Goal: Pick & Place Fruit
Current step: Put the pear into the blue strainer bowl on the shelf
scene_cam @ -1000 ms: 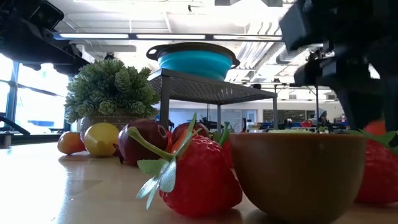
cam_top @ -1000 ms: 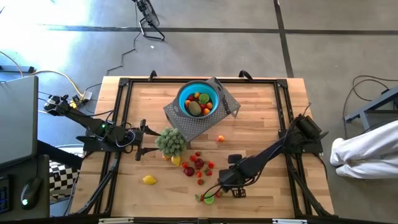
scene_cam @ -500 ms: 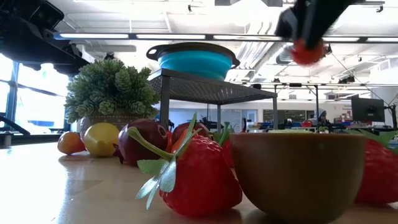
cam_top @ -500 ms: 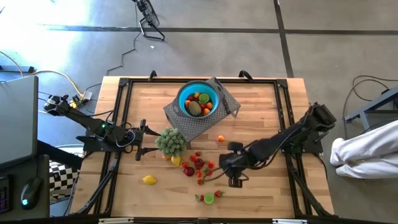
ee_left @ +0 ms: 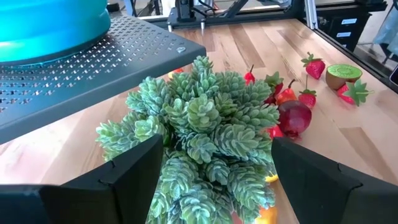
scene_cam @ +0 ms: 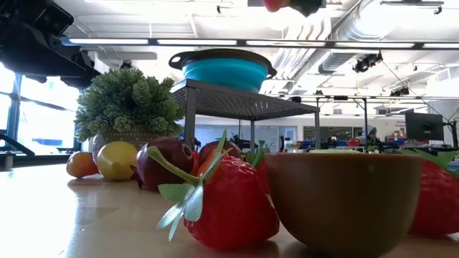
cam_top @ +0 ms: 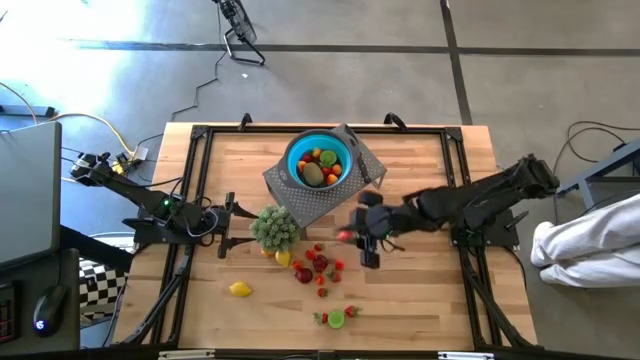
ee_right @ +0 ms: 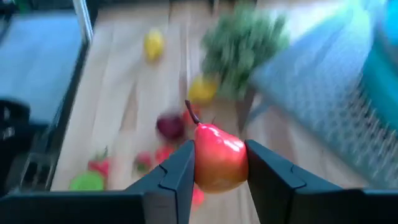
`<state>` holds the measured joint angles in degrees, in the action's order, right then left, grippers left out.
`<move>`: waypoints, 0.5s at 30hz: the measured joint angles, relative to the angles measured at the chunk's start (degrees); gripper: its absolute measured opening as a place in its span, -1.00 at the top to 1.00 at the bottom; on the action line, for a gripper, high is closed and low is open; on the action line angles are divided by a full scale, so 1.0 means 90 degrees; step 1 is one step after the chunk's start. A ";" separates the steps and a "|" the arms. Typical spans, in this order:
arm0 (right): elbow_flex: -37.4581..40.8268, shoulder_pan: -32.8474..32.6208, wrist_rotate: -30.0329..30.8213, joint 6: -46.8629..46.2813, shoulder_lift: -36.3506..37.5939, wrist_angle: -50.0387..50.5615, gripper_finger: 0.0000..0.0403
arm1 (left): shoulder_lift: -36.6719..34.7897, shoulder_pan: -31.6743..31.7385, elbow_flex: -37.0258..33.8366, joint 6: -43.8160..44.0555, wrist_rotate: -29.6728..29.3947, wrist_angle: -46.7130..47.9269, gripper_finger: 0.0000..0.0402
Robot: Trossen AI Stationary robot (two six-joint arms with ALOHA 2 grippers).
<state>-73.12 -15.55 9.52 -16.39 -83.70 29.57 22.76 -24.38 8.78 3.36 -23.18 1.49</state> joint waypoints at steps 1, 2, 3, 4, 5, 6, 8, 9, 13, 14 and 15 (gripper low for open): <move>-0.0005 0.0073 0.0026 0.0146 0.0037 -0.0121 0.42 | 0.0001 -0.0001 0.0000 0.0000 0.0001 0.0001 -0.47; -0.0003 0.0136 0.0095 0.0282 0.0062 -0.0173 0.42 | 0.0001 -0.0002 0.0000 -0.0001 0.0000 -0.0001 -0.47; 0.0003 0.0223 0.0151 0.0430 0.0069 -0.0310 0.42 | 0.0001 -0.0002 0.0000 0.0000 0.0000 -0.0002 -0.47; 0.0001 0.0303 0.0176 0.0589 0.0073 -0.0515 0.41 | 0.0001 -0.0002 0.0000 -0.0002 0.0000 -0.0002 -0.47; -0.0003 0.0362 0.0197 0.0747 0.0073 -0.0666 0.41 | 0.0001 -0.0001 0.0000 0.0000 0.0002 -0.0002 -0.47; -0.0002 0.0421 0.0247 0.0888 0.0073 -0.0755 0.40 | 0.0001 -0.0001 0.0000 0.0000 0.0000 0.0001 -0.47; 0.0002 0.0534 0.0281 0.1173 0.0073 -0.1029 0.40 | 0.0001 -0.0002 0.0000 0.0000 0.0000 -0.0002 -0.47; 0.0002 0.0582 0.0279 0.1317 0.0073 -0.1164 0.40 | 0.0001 -0.0002 0.0000 -0.0002 0.0000 -0.0002 -0.47; 0.0002 0.0781 0.0433 0.1761 0.0073 -0.1514 0.42 | 0.0001 -0.0001 0.0000 -0.0001 0.0001 -0.0002 -0.47; 0.0002 0.0828 0.0534 0.1849 0.0073 -0.1554 0.41 | 0.0000 -0.0002 0.0000 -0.0002 0.0000 -0.0002 -0.47; 0.0002 0.0879 0.0632 0.1947 0.0073 -0.1620 0.41 | 0.0001 -0.0002 0.0000 -0.0002 0.0000 -0.0002 -0.47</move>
<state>-73.10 -7.63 15.21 1.14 -83.05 14.98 22.76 -24.40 8.78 3.34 -23.18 1.48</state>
